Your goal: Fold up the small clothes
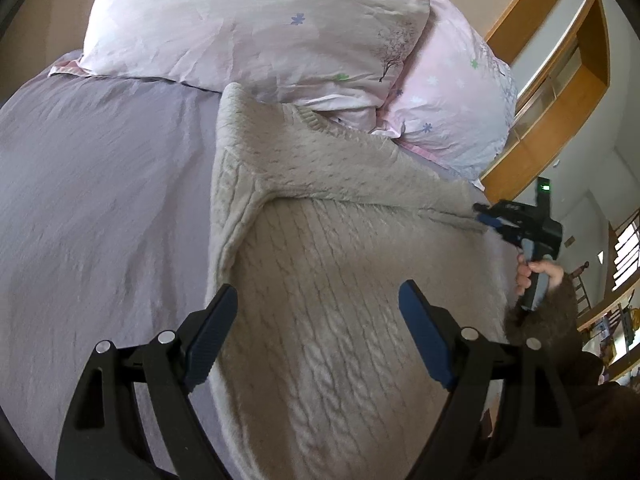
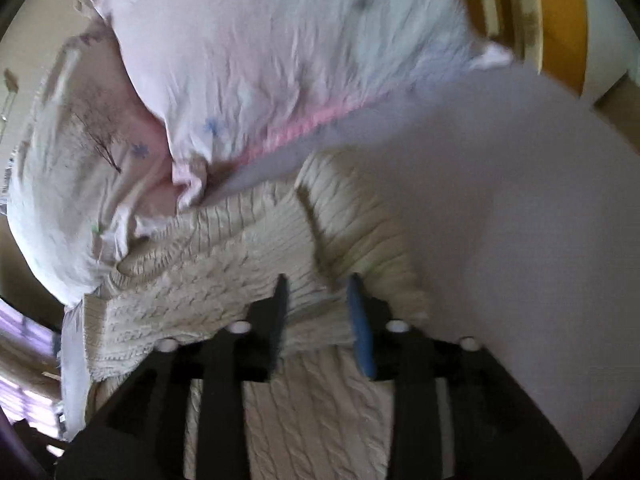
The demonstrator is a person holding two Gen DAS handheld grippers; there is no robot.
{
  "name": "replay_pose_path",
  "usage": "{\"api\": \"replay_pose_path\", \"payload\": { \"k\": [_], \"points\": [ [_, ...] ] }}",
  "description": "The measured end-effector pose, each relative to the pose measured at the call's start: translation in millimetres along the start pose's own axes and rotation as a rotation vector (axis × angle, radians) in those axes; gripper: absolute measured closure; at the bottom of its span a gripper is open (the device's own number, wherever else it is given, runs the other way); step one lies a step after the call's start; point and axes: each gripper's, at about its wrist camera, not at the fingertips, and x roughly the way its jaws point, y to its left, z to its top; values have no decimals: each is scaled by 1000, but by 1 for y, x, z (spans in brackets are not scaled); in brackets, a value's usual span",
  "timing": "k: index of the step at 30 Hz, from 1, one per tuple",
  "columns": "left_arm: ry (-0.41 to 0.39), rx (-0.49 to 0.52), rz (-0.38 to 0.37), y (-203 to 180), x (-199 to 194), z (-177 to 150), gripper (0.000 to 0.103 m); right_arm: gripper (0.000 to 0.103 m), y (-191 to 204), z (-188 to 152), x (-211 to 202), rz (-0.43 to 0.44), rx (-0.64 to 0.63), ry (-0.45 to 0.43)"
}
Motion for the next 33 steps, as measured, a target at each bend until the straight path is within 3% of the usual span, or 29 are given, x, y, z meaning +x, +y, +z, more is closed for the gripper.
{"api": "replay_pose_path", "payload": {
  "k": [3,5,6,7,8,10,13,20,25,27,31,33],
  "points": [
    [2,-3,10,3,-6,-5,20,47,11,6,-9,71,-54,-82],
    [8,-10,15,4,-8,-9,20,38,22,7,0,125,-86,-49],
    [9,-12,16,4,-9,-11,20,30,26,9,18,108,-107,23],
    [11,-14,17,4,-11,-14,20,32,27,9,41,64,-126,140],
    [14,-19,18,5,-13,-17,20,35,23,8,48,55,-121,190],
    [21,-29,27,7,-19,-26,20,37,15,6,25,100,-118,129],
    [35,-34,45,12,-25,-36,20,28,-8,-8,-19,231,-79,127],
    [63,-72,47,24,-36,-62,20,27,-68,-79,-74,220,-68,227],
    [66,-43,82,11,-44,-80,22,42,-89,-124,-89,346,-28,272],
    [75,-23,111,4,-46,-85,32,56,-88,-140,-90,419,-20,311],
    [120,9,127,-16,-44,-97,48,71,-86,-164,-95,520,-22,369],
    [135,18,143,-22,-42,-98,62,87,-85,-174,-92,572,-4,416]
  ]
}}
